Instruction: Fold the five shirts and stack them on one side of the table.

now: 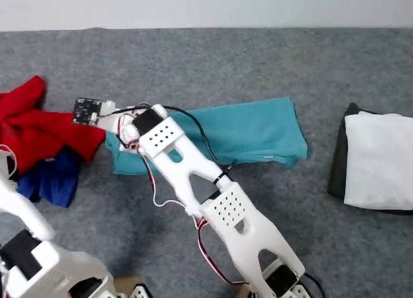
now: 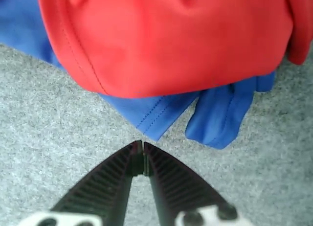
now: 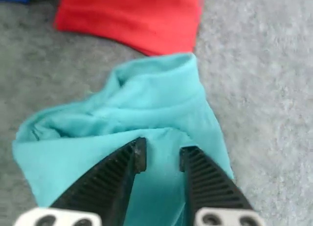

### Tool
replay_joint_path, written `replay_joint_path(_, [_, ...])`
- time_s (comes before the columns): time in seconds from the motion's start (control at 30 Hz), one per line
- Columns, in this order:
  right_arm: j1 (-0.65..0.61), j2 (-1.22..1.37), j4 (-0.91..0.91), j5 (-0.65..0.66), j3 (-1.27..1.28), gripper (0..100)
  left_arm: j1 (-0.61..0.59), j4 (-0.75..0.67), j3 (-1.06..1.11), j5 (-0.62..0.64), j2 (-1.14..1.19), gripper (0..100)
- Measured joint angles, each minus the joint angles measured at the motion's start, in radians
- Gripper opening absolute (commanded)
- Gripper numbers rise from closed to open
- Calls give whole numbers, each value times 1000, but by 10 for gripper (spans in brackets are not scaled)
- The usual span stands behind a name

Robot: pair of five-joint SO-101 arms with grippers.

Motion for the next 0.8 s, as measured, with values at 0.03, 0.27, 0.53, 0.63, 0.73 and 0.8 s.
replay_joint_path(0.03, [5,0,0,0,0,151,0,0,0,0,0,8])
replay_joint_path(0.27, [8,0,83,0,-97,151,0,-18,0,0,0,8])
replay_joint_path(0.53, [32,0,206,-75,-233,152,48,-20,0,-2,0,8])
replay_joint_path(0.63, [46,0,258,-104,-236,154,66,-20,0,-2,0,8])
replay_joint_path(0.73, [46,0,316,-124,-261,154,77,-20,0,-2,0,8])
replay_joint_path(0.8, [46,-2,330,-127,-261,155,77,-20,0,-2,0,8])
